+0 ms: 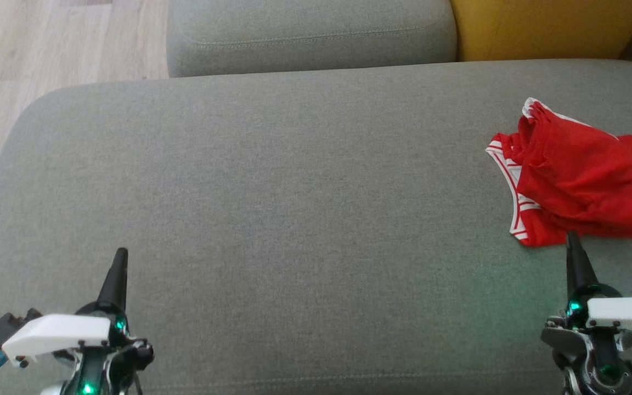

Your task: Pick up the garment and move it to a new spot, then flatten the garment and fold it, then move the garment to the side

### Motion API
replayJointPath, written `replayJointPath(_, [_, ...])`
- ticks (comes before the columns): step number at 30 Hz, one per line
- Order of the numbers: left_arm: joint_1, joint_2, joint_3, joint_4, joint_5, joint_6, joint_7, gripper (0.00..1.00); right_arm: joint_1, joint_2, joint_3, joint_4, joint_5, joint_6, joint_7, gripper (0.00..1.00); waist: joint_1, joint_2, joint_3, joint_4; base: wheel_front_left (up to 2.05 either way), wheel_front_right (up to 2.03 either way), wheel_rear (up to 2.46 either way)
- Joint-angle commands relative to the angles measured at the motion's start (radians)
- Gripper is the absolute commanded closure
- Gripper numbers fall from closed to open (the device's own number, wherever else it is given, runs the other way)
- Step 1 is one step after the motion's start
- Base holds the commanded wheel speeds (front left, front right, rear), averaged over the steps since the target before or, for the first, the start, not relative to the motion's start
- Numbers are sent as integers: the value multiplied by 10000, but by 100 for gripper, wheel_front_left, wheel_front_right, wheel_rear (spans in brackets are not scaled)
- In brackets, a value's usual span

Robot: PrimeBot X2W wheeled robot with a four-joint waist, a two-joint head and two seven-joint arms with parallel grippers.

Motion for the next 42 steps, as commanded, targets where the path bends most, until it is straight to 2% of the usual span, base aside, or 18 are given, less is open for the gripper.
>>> replayJointPath(1, [-625, 31, 458, -260, -344, -136, 127, 100, -534, -189, 113, -235, 407, -7, 76, 100, -1, 0, 0, -2, 0, 0, 0])
replayJointPath(18, [-842, -252, 1013, -69, -1942, -506, 549, 100, -717, -182, -52, 23, 2211, -7, 154, 100, -1, 0, 2, -14, 0, 0, 0])
replayJointPath(42, [-847, -302, 1085, -66, -1883, -506, 607, 100, -723, -137, -116, 27, 2158, -7, 206, 100, -1, 0, 2, -14, 0, 0, 0])
